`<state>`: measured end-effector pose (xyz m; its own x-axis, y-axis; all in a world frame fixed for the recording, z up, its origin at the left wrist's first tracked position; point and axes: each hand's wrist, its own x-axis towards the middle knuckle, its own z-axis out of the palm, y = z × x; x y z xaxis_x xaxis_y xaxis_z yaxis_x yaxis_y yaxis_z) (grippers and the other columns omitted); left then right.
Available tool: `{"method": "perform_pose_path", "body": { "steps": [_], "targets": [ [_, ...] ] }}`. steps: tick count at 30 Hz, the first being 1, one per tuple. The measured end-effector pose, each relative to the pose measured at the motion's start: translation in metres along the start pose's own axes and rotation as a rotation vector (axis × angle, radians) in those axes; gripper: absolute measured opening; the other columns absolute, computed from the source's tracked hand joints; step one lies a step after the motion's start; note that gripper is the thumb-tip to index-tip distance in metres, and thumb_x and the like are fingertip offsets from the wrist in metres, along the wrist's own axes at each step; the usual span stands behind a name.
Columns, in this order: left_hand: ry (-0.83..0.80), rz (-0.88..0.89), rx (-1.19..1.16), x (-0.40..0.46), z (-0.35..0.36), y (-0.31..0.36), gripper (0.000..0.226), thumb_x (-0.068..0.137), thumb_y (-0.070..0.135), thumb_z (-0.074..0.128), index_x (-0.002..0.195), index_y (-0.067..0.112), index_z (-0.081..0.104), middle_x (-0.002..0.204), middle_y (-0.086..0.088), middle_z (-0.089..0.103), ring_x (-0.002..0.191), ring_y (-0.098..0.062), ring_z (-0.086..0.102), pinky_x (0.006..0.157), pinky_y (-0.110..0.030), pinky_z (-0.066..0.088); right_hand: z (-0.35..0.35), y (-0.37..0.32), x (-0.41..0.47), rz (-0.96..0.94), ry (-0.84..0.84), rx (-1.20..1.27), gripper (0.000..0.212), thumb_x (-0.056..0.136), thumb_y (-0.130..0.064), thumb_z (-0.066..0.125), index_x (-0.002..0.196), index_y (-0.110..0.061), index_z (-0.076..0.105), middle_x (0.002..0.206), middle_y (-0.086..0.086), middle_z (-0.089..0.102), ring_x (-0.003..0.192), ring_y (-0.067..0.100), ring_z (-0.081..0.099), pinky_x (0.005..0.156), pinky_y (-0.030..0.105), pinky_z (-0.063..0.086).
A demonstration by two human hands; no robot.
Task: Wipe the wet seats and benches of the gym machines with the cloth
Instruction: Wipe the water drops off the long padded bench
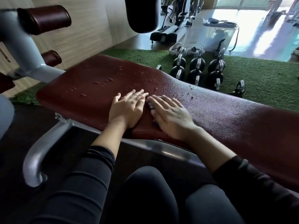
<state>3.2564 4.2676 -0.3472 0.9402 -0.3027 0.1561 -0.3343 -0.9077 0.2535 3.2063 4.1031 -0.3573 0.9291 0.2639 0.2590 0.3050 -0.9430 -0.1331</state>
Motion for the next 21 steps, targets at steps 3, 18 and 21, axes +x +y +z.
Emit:
{"method": "perform_pose_path", "body": {
  "steps": [3, 18, 21],
  "targets": [
    [0.024, -0.001, -0.032, 0.000, -0.001, 0.001, 0.044, 0.105, 0.035, 0.016, 0.144, 0.045, 0.034, 0.154, 0.026, 0.023, 0.143, 0.004, 0.014, 0.118, -0.038, 0.003, -0.001, -0.005, -0.024, -0.154, 0.017, 0.007, 0.055, 0.096, -0.046, 0.018, 0.147, -0.028, 0.029, 0.152, -0.009, 0.034, 0.142, 0.019, 0.028, 0.115, 0.043, 0.025],
    [-0.097, 0.032, 0.192, 0.025, -0.015, 0.002, 0.048, 0.100, 0.049, 0.027, 0.147, 0.042, 0.028, 0.156, 0.018, 0.021, 0.144, -0.009, 0.016, 0.117, -0.046, 0.006, -0.007, 0.052, -0.022, 0.017, -0.059, 0.014, 0.065, 0.085, -0.062, 0.000, 0.147, -0.046, 0.010, 0.155, -0.022, 0.015, 0.145, 0.003, 0.008, 0.118, 0.023, -0.001],
    [-0.103, 0.062, 0.246, 0.063, -0.018, -0.007, 0.053, 0.100, 0.049, 0.024, 0.150, 0.034, 0.025, 0.159, 0.011, 0.018, 0.146, -0.012, 0.013, 0.117, -0.047, 0.004, -0.001, 0.043, -0.007, 0.123, -0.039, 0.033, 0.067, 0.080, -0.065, -0.003, 0.145, -0.049, 0.000, 0.155, -0.024, 0.010, 0.144, 0.001, 0.003, 0.120, 0.029, 0.002]
  ]
}}
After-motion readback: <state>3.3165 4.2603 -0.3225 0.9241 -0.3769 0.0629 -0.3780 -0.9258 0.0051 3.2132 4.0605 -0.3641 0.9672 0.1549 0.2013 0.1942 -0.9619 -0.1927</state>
